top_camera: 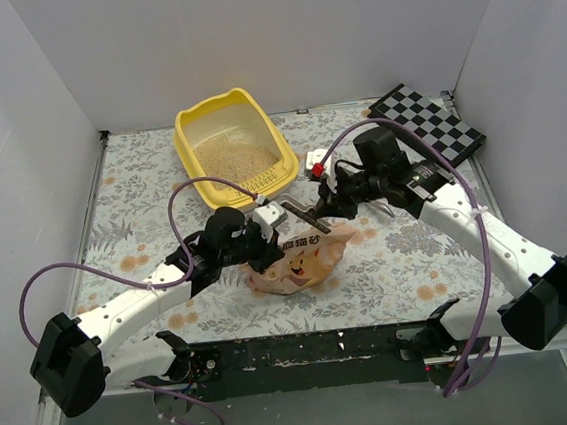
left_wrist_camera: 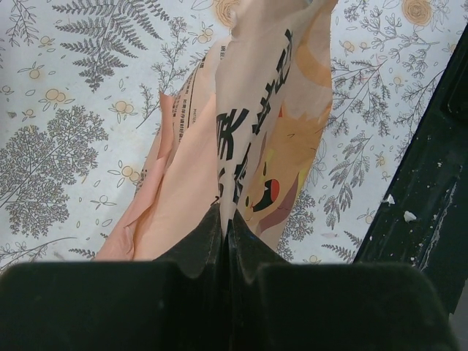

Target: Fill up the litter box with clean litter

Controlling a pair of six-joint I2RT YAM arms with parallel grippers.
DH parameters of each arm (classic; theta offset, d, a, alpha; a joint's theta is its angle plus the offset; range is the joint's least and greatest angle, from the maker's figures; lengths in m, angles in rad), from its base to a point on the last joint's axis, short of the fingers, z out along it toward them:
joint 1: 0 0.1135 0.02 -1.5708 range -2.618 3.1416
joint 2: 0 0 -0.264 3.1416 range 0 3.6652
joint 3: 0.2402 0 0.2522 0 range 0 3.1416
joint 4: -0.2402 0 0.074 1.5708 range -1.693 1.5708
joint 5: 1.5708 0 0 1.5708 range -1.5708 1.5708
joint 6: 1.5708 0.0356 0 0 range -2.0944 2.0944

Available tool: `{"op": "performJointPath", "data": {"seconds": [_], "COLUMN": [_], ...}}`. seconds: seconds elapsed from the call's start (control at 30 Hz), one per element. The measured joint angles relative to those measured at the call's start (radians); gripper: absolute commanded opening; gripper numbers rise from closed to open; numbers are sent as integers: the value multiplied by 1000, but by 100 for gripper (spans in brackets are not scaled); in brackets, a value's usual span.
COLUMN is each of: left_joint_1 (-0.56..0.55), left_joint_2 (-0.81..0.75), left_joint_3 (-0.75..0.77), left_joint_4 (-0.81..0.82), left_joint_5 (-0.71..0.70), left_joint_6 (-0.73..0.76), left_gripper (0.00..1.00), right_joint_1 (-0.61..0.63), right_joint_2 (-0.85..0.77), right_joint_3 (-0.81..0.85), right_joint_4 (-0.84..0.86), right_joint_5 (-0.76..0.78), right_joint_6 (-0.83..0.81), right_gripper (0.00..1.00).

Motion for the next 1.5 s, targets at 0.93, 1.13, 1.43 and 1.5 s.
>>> {"op": "performJointPath", "data": {"seconds": [0.93,1.13,1.43,1.5], "left_joint_1": [-4,-4,-4,-4], "left_joint_2": [-3,1,2,3], "left_joint_3": [-1,-1,0,0], "left_joint_4": [-5,-5,-5,-5], "left_joint_5": [-26,-27,-28,-30], "left_joint_6": [-24,-27,-27,-27], "left_gripper": [0,0,0,0], "right_joint_1": [-6,-6,-6,-6], "right_joint_2": [101,100,100,100], "right_joint_3": [98,61,35,35], "right_joint_4": [-146,-93,-22,-23], "right_joint_5": [-149,-171,-168,-172], "right_joint_6": [-197,-171,-153,-153], "right_gripper": [1,1,1,1]}}
